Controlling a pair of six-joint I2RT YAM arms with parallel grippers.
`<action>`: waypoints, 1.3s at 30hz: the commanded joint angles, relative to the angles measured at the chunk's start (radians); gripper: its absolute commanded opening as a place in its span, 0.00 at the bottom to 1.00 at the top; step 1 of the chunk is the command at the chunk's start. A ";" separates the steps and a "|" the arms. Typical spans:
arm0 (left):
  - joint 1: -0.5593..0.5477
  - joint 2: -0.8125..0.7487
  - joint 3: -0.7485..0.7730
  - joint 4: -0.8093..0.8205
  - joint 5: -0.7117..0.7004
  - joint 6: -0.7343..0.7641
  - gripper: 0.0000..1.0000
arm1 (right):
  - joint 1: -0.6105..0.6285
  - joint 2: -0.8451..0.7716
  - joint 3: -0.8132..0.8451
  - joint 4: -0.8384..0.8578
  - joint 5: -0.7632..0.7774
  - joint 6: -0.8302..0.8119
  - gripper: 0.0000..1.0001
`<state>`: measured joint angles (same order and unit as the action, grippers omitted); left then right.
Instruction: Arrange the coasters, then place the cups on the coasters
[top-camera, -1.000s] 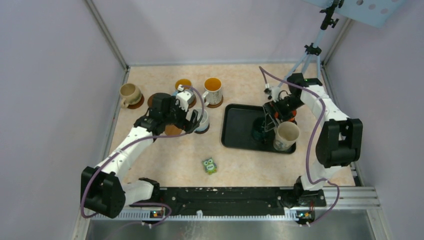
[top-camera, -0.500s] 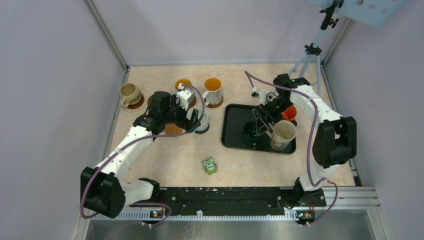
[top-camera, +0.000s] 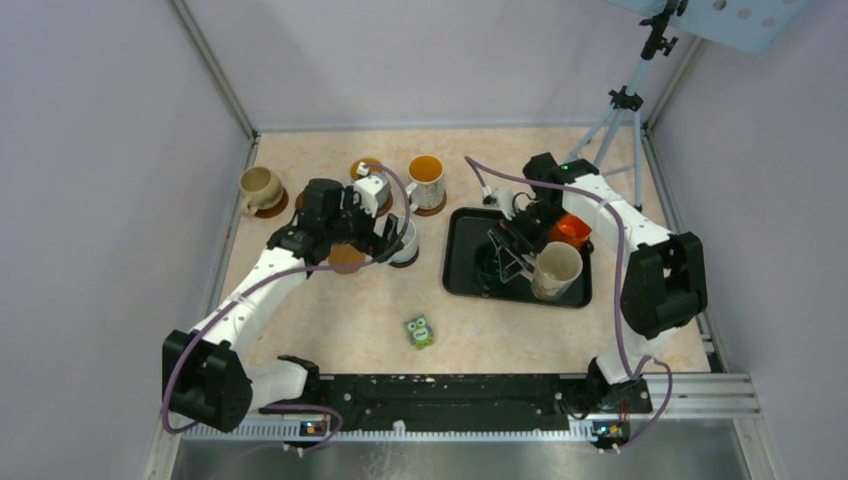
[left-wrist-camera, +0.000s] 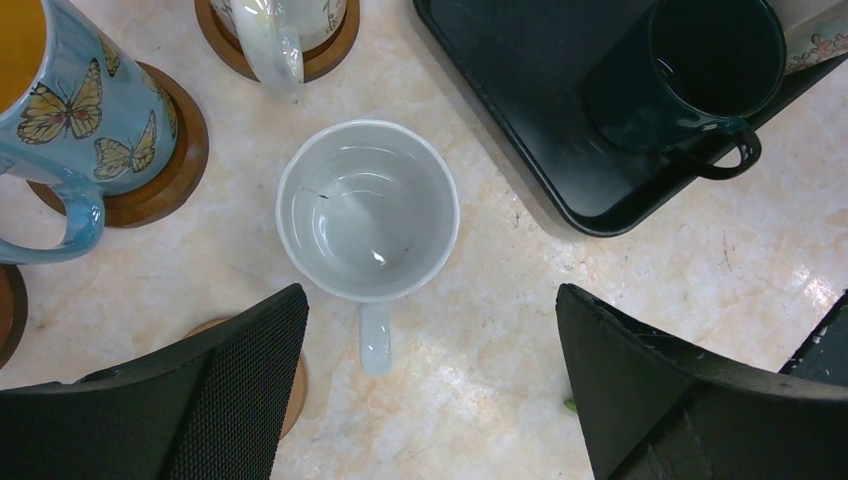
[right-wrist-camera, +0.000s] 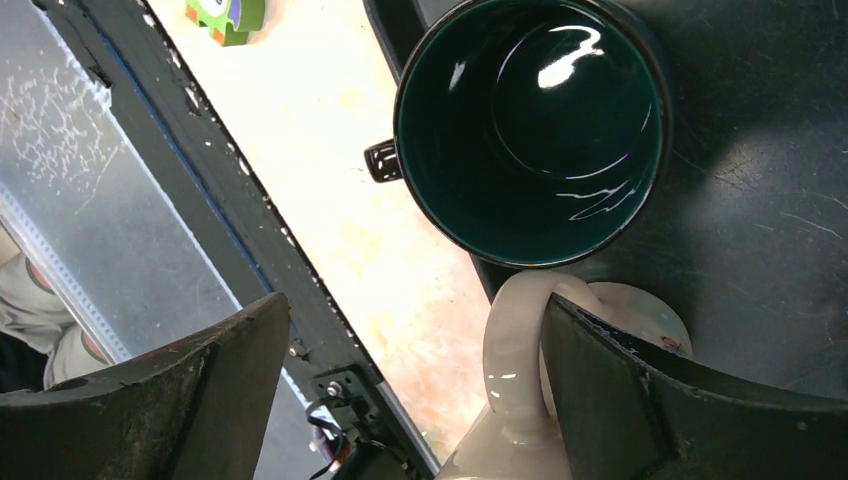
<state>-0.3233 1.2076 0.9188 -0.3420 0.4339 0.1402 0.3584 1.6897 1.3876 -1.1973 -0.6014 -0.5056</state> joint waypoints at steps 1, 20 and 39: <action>0.004 0.006 0.045 0.026 0.055 -0.011 0.99 | 0.031 -0.049 -0.006 0.028 0.007 0.005 0.92; -0.110 0.206 0.322 -0.107 0.428 0.353 0.99 | -0.244 -0.271 -0.020 0.368 0.022 0.201 0.97; -0.580 0.828 1.014 -0.373 0.106 0.724 0.79 | -0.767 -0.414 -0.283 0.490 -0.389 0.292 0.97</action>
<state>-0.8536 1.9896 1.8370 -0.6479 0.6247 0.7525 -0.3973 1.3167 1.1114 -0.7780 -0.8661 -0.2504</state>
